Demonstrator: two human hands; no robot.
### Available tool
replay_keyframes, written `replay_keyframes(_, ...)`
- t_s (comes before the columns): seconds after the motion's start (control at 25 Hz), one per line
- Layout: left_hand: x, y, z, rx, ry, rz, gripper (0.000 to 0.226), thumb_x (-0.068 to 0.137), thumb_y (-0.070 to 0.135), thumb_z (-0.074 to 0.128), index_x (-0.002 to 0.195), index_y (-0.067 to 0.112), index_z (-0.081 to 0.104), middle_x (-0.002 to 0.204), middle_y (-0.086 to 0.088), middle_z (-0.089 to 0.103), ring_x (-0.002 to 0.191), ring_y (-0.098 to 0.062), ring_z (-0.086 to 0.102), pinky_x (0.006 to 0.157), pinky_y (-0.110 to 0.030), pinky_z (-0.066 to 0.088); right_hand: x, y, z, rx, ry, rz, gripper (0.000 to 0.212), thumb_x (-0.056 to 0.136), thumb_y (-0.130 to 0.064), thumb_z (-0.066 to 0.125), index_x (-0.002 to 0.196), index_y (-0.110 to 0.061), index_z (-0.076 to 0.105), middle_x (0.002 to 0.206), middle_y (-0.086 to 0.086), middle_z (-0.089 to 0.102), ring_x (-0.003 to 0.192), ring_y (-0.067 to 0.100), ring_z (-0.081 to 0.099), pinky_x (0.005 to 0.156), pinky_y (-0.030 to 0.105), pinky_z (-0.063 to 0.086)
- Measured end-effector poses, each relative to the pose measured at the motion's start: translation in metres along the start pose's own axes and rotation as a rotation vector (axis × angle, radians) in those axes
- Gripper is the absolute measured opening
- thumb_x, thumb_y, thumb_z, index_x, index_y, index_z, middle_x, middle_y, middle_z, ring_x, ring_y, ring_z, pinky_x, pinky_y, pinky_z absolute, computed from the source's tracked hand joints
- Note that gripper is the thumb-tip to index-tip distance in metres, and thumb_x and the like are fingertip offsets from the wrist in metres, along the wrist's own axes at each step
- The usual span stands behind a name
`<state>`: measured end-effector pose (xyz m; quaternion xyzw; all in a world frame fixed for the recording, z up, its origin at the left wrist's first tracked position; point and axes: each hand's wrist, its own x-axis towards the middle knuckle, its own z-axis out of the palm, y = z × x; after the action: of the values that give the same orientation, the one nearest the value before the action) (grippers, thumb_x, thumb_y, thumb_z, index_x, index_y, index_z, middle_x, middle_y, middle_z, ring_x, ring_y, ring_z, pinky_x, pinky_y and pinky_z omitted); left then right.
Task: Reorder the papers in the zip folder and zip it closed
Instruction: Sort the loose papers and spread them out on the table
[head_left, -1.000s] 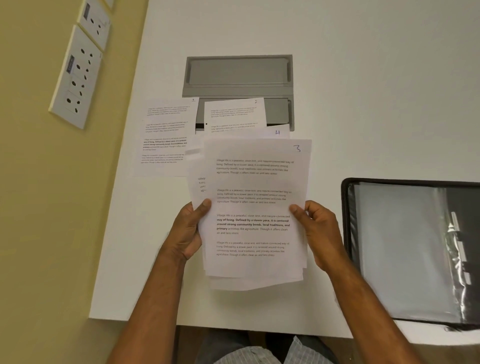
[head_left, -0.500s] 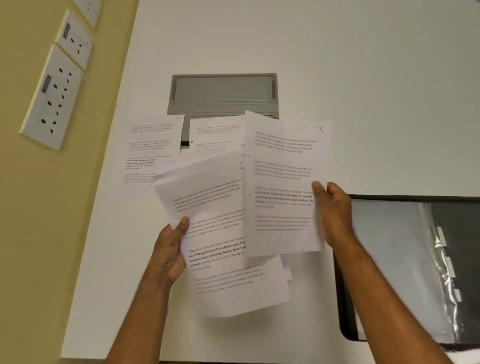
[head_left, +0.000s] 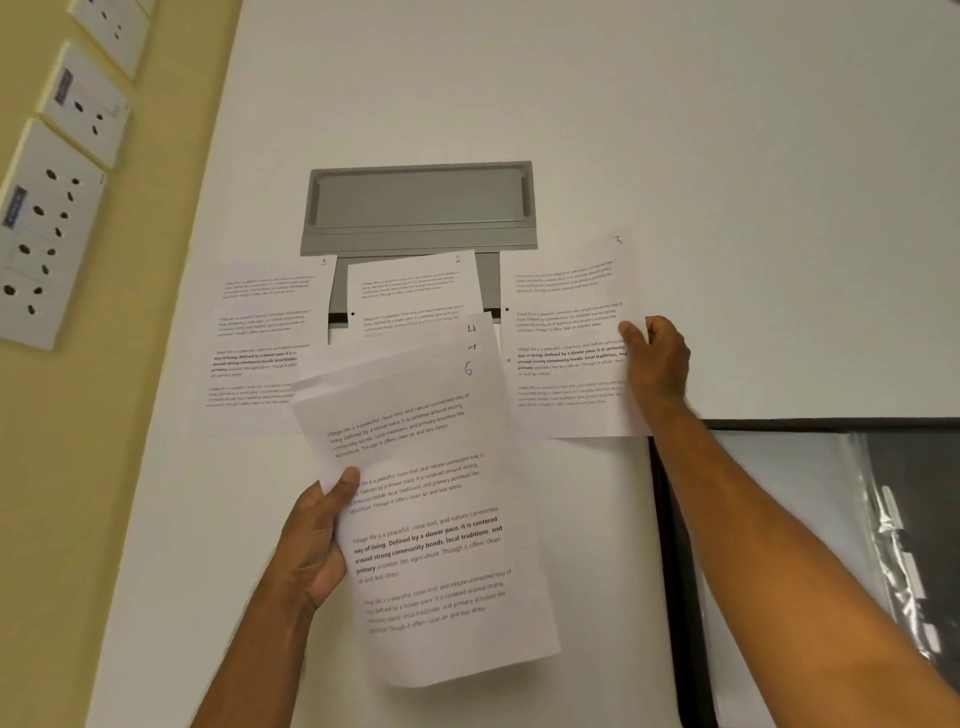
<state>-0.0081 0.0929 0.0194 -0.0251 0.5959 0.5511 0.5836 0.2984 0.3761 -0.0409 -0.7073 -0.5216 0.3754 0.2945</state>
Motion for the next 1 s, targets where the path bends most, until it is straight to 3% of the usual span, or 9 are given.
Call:
replay_keyframes(0.08,0.002,0.001,0.002,0.004,0.008,-0.01,0.043,0.093,0.019,0.06,0.134,0.006,0.061,0.129,-0.02,0.068,0.115,-0.033,0.068,0.097,-0.052,0.054,0.006,0.005,0.006,-0.026,0.015,-0.001,0.021,0.101,-0.031,0.063,0.105,-0.01,0.061,0.1,0.0,0.069,0.091,0.024,0.066,0.083,0.042,0.057)
replay_keyframes(0.2,0.004,0.002,0.007,0.015,0.008,-0.022,0.046,0.092,0.02,0.061,0.135,0.003,0.061,0.13,-0.021,0.067,0.116,-0.035,0.068,0.097,-0.053,0.054,0.012,0.01,0.009,-0.037,0.009,0.065,0.034,0.099,-0.027,0.066,0.128,-0.015,0.056,0.122,0.007,0.068,0.109,0.026,0.066,0.097,0.044,0.055)
replay_keyframes(0.44,0.0,0.003,0.022,0.046,-0.038,-0.013,0.041,0.093,0.021,0.059,0.131,0.005,0.063,0.128,-0.019,0.069,0.116,-0.034,0.068,0.096,-0.05,0.056,0.002,0.013,0.006,-0.171,-0.011,0.029,0.06,0.093,-0.022,0.072,0.145,-0.01,0.046,0.145,0.013,0.047,0.132,0.03,0.048,0.111,0.041,0.044)
replay_keyframes(0.52,-0.003,0.004,0.026,0.049,-0.042,-0.011,0.039,0.094,0.021,0.059,0.13,0.006,0.064,0.128,-0.019,0.069,0.116,-0.034,0.068,0.097,-0.051,0.055,-0.024,0.003,0.001,-0.075,-0.011,0.002,0.047,0.096,-0.026,0.07,0.139,-0.014,0.055,0.143,0.009,0.048,0.127,0.027,0.052,0.11,0.038,0.045)
replay_keyframes(0.64,-0.01,0.006,0.033,0.066,-0.063,-0.001,0.039,0.094,0.021,0.06,0.131,0.007,0.064,0.129,-0.018,0.069,0.119,-0.034,0.067,0.099,-0.05,0.054,-0.089,-0.023,-0.009,0.238,-0.08,0.066,0.012,0.102,-0.037,0.06,0.105,-0.03,0.069,0.116,-0.001,0.067,0.099,0.017,0.068,0.094,0.044,0.058)
replay_keyframes(0.72,-0.017,0.01,0.039,0.09,-0.079,0.018,0.038,0.093,0.022,0.061,0.129,0.008,0.065,0.127,-0.017,0.07,0.117,-0.033,0.068,0.099,-0.047,0.055,-0.14,-0.044,-0.02,0.387,-0.151,0.122,0.025,0.107,-0.041,0.051,0.099,-0.025,0.069,0.101,0.0,0.073,0.085,0.016,0.071,0.078,0.038,0.062)
replay_keyframes(0.8,-0.023,0.015,0.045,0.111,-0.091,0.045,0.037,0.094,0.022,0.062,0.128,0.009,0.065,0.125,-0.015,0.071,0.116,-0.032,0.069,0.099,-0.047,0.055,-0.184,-0.06,-0.033,0.426,-0.216,0.147,0.029,0.107,-0.045,0.05,0.104,-0.022,0.068,0.1,-0.001,0.074,0.084,0.015,0.071,0.073,0.033,0.06)
replay_keyframes(0.92,-0.032,0.022,0.048,0.133,-0.112,0.067,0.033,0.098,0.021,0.06,0.129,0.009,0.064,0.125,-0.015,0.071,0.116,-0.033,0.069,0.1,-0.049,0.055,-0.225,-0.067,-0.04,0.276,-0.241,0.095,0.021,0.096,-0.044,0.069,0.109,-0.029,0.062,0.101,-0.013,0.069,0.081,0.0,0.067,0.069,0.021,0.054)
replay_keyframes(1.0,-0.037,0.027,0.047,0.139,-0.132,0.074,0.034,0.099,0.021,0.059,0.13,0.009,0.063,0.125,-0.016,0.071,0.115,-0.034,0.069,0.099,-0.051,0.055,-0.238,-0.067,-0.041,0.242,-0.183,0.062,0.022,0.092,-0.037,0.076,0.105,-0.027,0.062,0.099,-0.011,0.069,0.081,0.005,0.067,0.072,0.028,0.058)
